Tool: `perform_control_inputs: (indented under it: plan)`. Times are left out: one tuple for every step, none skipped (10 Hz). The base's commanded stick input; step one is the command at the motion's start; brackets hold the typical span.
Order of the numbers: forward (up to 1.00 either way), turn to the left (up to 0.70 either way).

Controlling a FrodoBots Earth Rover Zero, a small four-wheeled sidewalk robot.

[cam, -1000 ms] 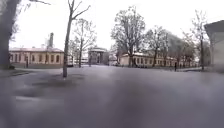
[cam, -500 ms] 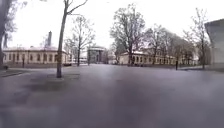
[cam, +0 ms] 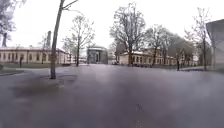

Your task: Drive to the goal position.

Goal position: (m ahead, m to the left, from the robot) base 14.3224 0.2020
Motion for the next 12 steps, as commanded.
perform_control_inputs:
  plan:
    - [1.0,0.0]
    - [1.0,0.0]
    - [1.0,0.0]
    - [1.0,0.0]
    - [1.0,0.0]
    - [1.0,0.0]
    - [1.0,0.0]
    - [1.0,0.0]
    - [1.0,0.0]
    - [1.0,0.0]
    - [1.0,0.0]
    - [1.0,0.0]
